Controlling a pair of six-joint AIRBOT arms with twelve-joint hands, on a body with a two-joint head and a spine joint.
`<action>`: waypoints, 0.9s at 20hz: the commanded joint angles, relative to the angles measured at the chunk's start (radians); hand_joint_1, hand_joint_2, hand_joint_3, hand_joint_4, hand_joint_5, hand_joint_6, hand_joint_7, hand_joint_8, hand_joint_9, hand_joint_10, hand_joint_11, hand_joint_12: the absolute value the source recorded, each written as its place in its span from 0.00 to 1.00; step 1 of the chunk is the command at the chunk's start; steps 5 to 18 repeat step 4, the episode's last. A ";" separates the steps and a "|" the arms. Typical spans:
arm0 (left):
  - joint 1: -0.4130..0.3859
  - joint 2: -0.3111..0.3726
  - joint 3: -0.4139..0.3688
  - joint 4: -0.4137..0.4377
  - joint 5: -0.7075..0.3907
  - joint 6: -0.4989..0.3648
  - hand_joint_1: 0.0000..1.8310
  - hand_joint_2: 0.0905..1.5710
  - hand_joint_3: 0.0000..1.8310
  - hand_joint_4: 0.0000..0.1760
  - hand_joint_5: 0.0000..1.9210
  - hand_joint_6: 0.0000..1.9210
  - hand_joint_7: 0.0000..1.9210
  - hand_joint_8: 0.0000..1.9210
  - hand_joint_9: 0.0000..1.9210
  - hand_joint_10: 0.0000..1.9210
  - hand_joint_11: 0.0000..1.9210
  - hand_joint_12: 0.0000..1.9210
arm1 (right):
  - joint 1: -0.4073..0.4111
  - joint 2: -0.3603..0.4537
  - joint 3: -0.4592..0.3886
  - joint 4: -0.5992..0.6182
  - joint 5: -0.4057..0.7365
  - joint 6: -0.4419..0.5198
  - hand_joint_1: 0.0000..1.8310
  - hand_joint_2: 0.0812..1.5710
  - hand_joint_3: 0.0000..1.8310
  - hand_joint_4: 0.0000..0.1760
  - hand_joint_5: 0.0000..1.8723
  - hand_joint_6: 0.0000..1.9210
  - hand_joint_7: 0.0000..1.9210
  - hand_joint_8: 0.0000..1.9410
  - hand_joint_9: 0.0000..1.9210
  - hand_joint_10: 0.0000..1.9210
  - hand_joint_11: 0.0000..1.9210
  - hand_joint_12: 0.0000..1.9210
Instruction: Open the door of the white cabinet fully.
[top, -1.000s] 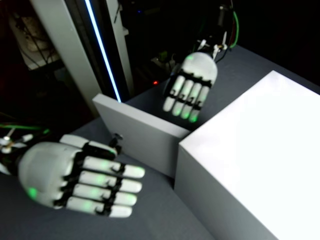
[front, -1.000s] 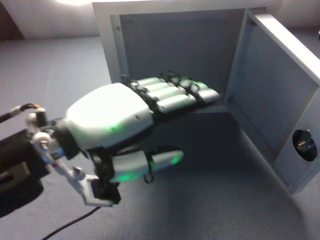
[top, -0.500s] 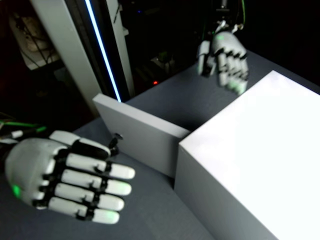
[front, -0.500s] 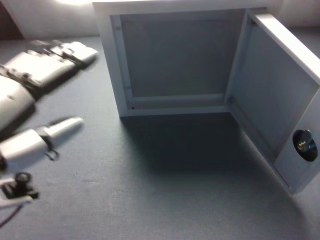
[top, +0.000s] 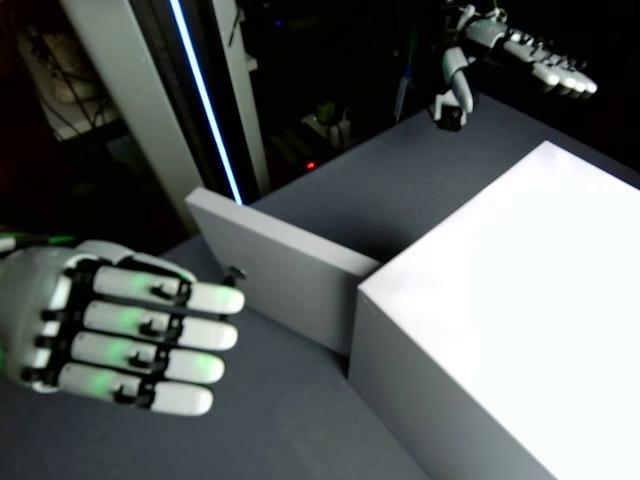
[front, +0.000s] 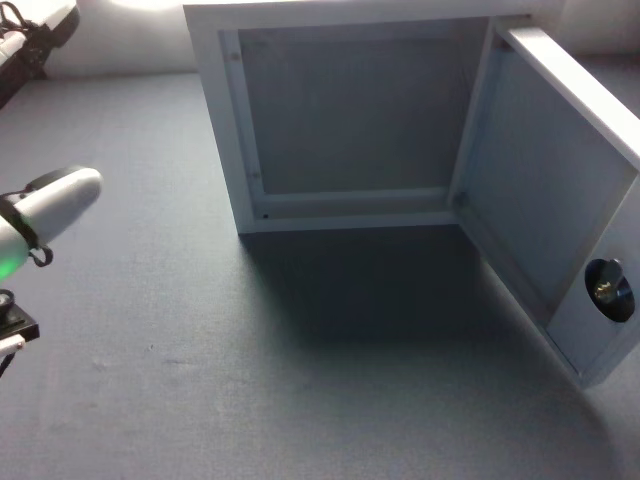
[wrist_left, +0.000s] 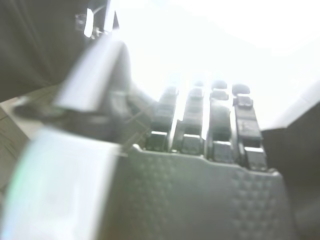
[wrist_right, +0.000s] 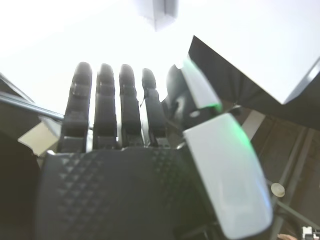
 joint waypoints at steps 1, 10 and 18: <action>-0.008 0.001 0.006 0.005 -0.127 -0.009 0.20 0.83 0.00 0.00 0.10 0.01 0.07 0.00 0.03 0.00 0.00 0.01 | 0.024 0.012 -0.006 -0.001 0.132 -0.001 0.42 0.93 0.00 0.00 0.19 0.00 0.25 0.00 0.28 0.00 0.26 0.05; -0.011 0.002 -0.005 0.019 -0.167 -0.019 0.11 0.90 0.00 0.37 0.20 0.12 0.09 0.00 0.05 0.00 0.04 0.02 | 0.082 0.023 -0.043 -0.059 0.132 -0.042 0.41 0.94 0.00 0.00 0.18 0.00 0.27 0.00 0.30 0.00 0.29 0.04; -0.011 0.002 -0.005 0.019 -0.167 -0.019 0.11 0.90 0.00 0.37 0.20 0.12 0.09 0.00 0.05 0.00 0.04 0.02 | 0.082 0.023 -0.043 -0.059 0.132 -0.042 0.41 0.94 0.00 0.00 0.18 0.00 0.27 0.00 0.30 0.00 0.29 0.04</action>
